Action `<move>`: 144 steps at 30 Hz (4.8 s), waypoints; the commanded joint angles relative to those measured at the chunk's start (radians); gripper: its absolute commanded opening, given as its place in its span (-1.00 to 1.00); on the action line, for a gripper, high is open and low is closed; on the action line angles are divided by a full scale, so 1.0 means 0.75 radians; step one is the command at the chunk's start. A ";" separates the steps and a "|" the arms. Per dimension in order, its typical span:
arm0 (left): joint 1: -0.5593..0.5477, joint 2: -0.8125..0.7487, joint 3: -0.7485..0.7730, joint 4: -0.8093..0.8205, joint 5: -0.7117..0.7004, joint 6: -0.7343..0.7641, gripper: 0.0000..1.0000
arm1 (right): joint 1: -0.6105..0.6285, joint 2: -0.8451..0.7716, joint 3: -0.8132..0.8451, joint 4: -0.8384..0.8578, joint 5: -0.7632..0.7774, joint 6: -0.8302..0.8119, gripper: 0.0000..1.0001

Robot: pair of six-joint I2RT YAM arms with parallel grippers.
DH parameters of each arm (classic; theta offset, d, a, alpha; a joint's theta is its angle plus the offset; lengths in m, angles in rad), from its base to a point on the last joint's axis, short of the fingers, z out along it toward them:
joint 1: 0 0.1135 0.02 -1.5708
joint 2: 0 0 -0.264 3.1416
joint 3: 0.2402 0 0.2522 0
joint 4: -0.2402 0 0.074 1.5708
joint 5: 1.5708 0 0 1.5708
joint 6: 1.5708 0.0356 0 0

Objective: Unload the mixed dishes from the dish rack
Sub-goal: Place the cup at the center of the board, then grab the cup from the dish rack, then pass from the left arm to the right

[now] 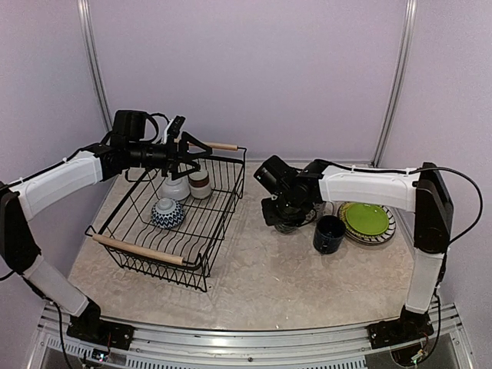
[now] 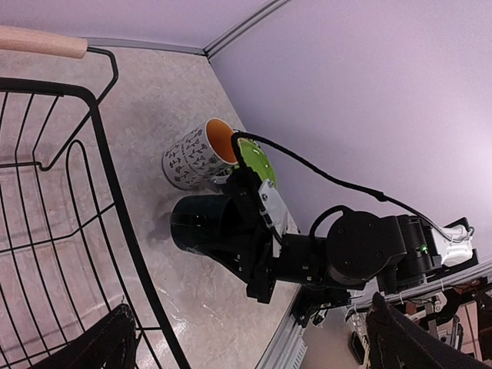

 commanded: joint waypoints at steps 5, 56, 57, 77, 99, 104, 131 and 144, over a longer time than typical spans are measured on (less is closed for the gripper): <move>0.009 -0.045 0.046 -0.030 -0.024 0.039 0.98 | -0.087 0.126 0.117 -0.151 -0.007 -0.063 -1.00; 0.054 0.660 0.702 -0.693 -0.918 0.354 0.98 | -0.009 -0.652 -0.613 0.433 -0.008 -0.106 0.83; 0.056 0.699 0.738 -0.704 -0.917 0.380 0.98 | -0.010 -0.663 -0.620 0.435 -0.007 -0.104 0.83; 0.034 1.095 1.102 -0.850 -1.017 0.508 0.55 | -0.009 -0.661 -0.597 0.435 -0.020 -0.103 0.89; -0.038 1.124 1.073 -0.890 -1.152 0.525 0.65 | -0.009 -0.686 -0.616 0.471 -0.077 -0.063 0.89; -0.037 1.105 1.066 -0.901 -1.169 0.519 0.37 | -0.007 -0.680 -0.609 0.478 -0.086 -0.064 0.89; 0.012 0.440 0.791 -0.916 -0.788 0.391 -0.03 | -0.007 -0.580 -0.546 0.572 -0.188 -0.067 0.90; 0.042 0.094 0.260 -0.113 0.159 0.054 -0.05 | 0.000 -0.492 -0.672 1.465 -0.734 0.180 0.91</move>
